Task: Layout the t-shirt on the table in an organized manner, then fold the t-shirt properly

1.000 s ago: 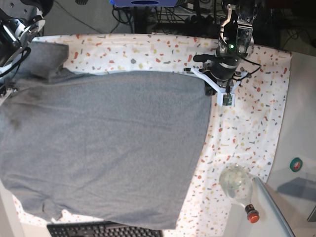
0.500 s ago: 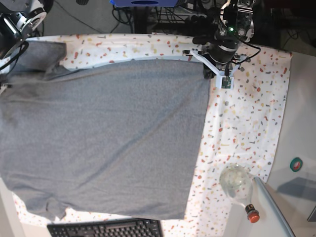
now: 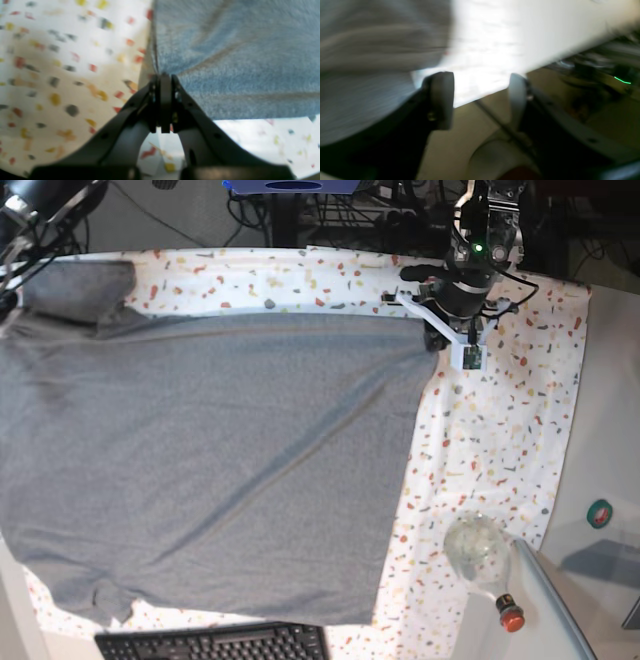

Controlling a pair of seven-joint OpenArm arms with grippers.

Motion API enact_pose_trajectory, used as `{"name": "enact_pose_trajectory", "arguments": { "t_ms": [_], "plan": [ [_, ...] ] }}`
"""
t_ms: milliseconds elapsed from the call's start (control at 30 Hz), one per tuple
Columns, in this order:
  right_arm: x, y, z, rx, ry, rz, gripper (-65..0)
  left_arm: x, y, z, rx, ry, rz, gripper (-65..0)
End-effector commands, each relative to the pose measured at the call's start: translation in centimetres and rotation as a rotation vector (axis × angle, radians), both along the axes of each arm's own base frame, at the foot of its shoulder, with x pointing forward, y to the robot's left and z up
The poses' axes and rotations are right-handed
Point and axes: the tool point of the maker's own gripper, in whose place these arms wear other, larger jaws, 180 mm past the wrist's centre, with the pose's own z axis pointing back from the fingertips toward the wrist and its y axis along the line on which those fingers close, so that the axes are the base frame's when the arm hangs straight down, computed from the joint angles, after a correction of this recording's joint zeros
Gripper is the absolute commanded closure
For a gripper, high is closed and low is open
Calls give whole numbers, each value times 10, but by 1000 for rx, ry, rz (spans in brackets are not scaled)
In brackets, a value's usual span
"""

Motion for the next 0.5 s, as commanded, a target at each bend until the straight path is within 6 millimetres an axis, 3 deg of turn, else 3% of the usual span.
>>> {"name": "enact_pose_trajectory", "arguments": {
  "t_ms": [0,67,100,333,467],
  "plan": [
    [6,-12,10,-43,-36,0,-183,8,1,10,4,-43,0,0],
    [5,1,-11,14,-36,9,-17,12,7,12,11,-53,14,0],
    [4,6,-19,39,-29,3,0,13,8,12,13,-55,18,0],
    [-3,26,-41,111,13,-8,0,14,13,13,18,-58,29,0],
    [21,18,-42,124,-10,-4,0,13,10,12,15,-54,23,0]
  ]
}}
